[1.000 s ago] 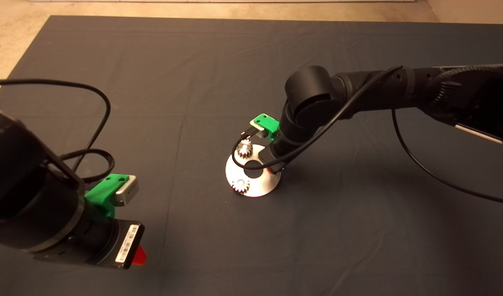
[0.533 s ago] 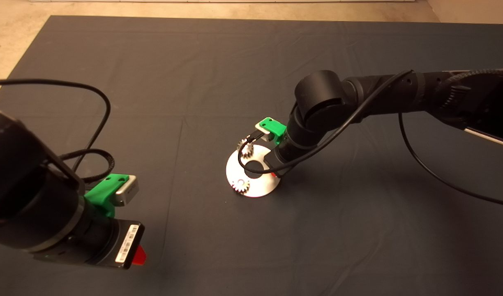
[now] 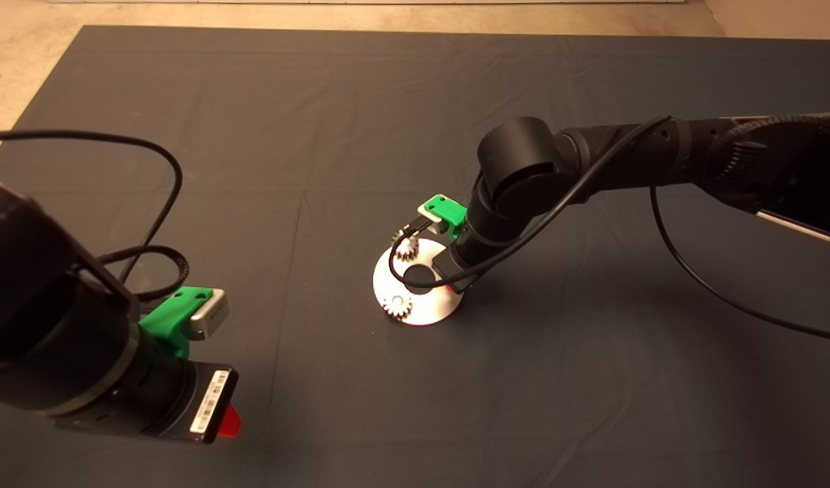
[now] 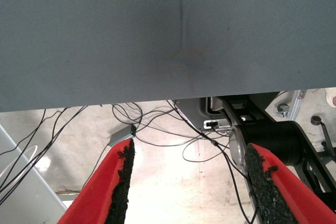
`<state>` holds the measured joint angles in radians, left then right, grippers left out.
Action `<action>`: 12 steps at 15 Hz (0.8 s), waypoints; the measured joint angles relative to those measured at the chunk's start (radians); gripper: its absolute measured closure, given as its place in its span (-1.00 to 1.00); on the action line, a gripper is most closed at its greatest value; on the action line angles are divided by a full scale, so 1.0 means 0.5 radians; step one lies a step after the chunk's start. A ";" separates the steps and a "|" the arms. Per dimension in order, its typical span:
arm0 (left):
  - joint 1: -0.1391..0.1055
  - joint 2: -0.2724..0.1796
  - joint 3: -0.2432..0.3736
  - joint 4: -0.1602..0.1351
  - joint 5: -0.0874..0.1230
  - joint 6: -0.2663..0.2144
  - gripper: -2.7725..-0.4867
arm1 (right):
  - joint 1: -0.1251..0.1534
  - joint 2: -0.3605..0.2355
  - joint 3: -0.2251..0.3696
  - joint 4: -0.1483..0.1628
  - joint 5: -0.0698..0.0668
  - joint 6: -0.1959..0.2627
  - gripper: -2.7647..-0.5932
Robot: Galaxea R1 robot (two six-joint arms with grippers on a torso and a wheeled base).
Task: Install three planetary gears onto the carrier pins
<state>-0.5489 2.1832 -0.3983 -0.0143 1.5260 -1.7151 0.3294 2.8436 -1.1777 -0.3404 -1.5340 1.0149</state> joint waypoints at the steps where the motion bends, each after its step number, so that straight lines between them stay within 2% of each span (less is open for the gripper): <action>1: 0.000 0.000 0.000 0.000 0.000 0.000 0.17 | 0.000 0.005 -0.010 0.000 0.001 0.000 0.56; 12: 0.000 0.000 0.001 0.000 0.000 0.000 0.17 | 0.000 0.015 -0.034 0.001 0.003 -0.001 0.55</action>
<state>-0.5489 2.1832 -0.3979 -0.0143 1.5260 -1.7151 0.3294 2.8513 -1.1945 -0.3400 -1.5328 1.0145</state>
